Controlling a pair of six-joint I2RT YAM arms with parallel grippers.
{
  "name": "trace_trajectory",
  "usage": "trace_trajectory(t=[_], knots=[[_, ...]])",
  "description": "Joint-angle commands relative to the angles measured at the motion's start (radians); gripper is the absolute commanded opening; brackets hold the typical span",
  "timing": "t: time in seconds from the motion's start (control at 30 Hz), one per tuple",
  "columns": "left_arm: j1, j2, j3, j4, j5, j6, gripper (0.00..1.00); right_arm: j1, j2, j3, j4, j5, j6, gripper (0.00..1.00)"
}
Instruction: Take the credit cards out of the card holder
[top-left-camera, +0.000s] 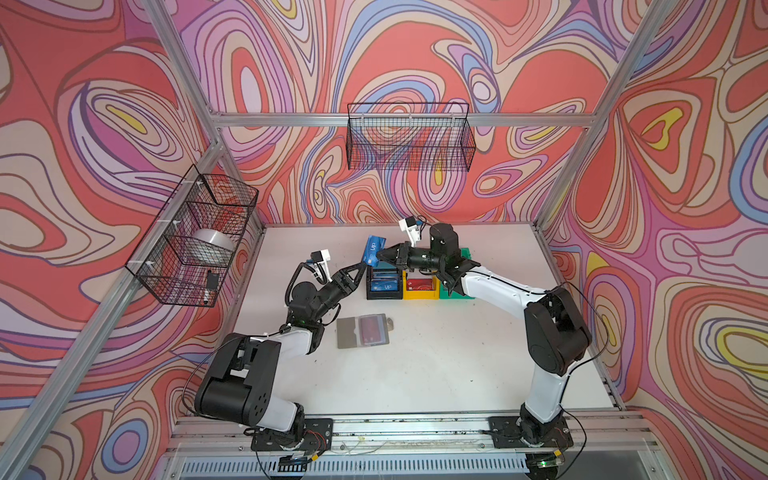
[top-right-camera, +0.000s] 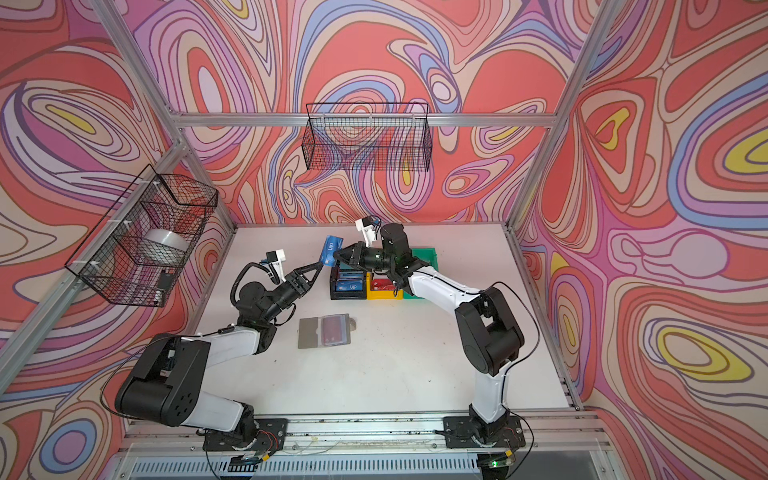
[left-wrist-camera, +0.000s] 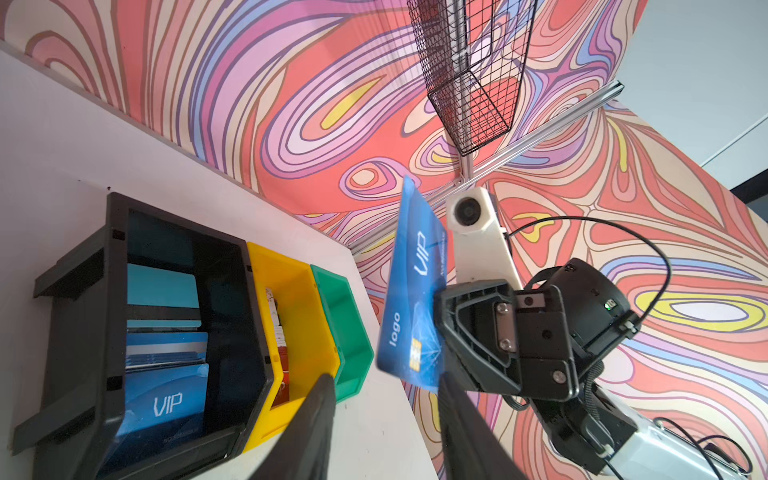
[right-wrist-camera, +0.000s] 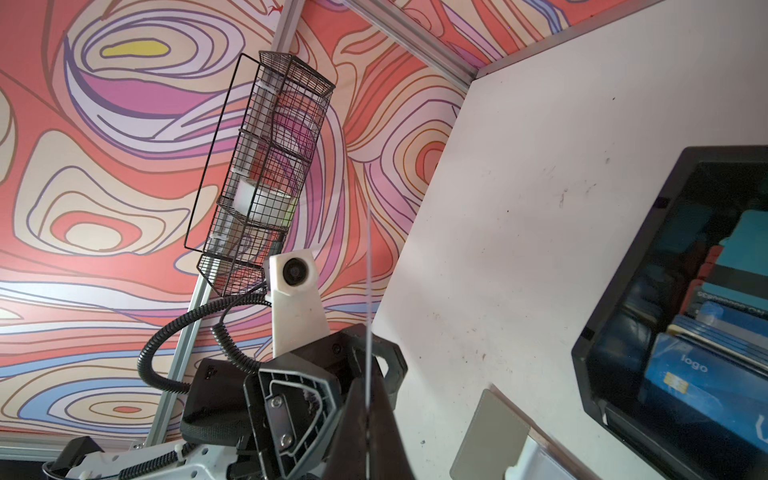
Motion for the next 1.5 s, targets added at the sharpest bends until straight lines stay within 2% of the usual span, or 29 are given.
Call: trace_trajectory(t=[0.0,0.23,0.37,0.47,0.6,0.67,0.77,0.87,0.93,1.03,1.07,1.17,1.23,1.37,1.47], knots=[[-0.007,-0.02,0.0,0.068,-0.014,0.01,0.44,-0.001,0.018,-0.013,0.025,-0.01,0.007,0.0],[-0.02,0.015,0.021,0.09,-0.026,0.011,0.44,-0.001,0.023,-0.027,0.083,-0.033,0.05,0.0],[-0.038,0.028,0.02,0.086,-0.047,0.03,0.39,0.0,0.028,-0.03,0.106,-0.052,0.068,0.0],[-0.049,0.034,0.077,0.054,-0.05,0.039,0.36,0.002,0.027,-0.035,0.111,-0.052,0.069,0.0],[-0.056,0.047,0.085,0.078,-0.052,0.03,0.35,0.004,0.029,-0.039,0.113,-0.055,0.069,0.0],[-0.057,0.047,0.089,0.066,-0.054,0.028,0.29,0.004,0.032,-0.042,0.117,-0.058,0.072,0.0],[-0.058,0.049,0.094,0.051,-0.05,0.028,0.13,0.004,0.034,-0.042,0.122,-0.064,0.075,0.0],[-0.057,0.052,0.096,0.049,-0.05,0.023,0.07,0.004,0.033,-0.042,0.125,-0.07,0.081,0.0],[-0.057,0.052,0.099,0.044,-0.054,0.023,0.0,0.003,0.034,-0.041,0.124,-0.073,0.081,0.0],[-0.057,0.047,0.116,-0.002,-0.041,0.028,0.0,0.004,0.035,-0.041,0.118,-0.087,0.076,0.0],[-0.058,0.046,0.123,-0.02,-0.03,0.035,0.0,0.003,0.035,-0.04,0.107,-0.097,0.067,0.03],[-0.058,0.032,0.143,-0.091,-0.013,0.053,0.0,-0.002,0.017,-0.014,-0.02,-0.109,-0.017,0.31],[-0.057,0.015,0.168,-0.199,0.008,0.084,0.0,-0.015,-0.008,0.014,-0.155,-0.095,-0.114,0.4],[-0.05,-0.018,0.232,-0.439,0.074,0.175,0.0,-0.069,-0.062,0.084,-0.408,-0.074,-0.307,0.48],[-0.035,-0.037,0.284,-0.624,0.125,0.252,0.0,-0.136,-0.094,0.118,-0.527,-0.087,-0.385,0.51]])
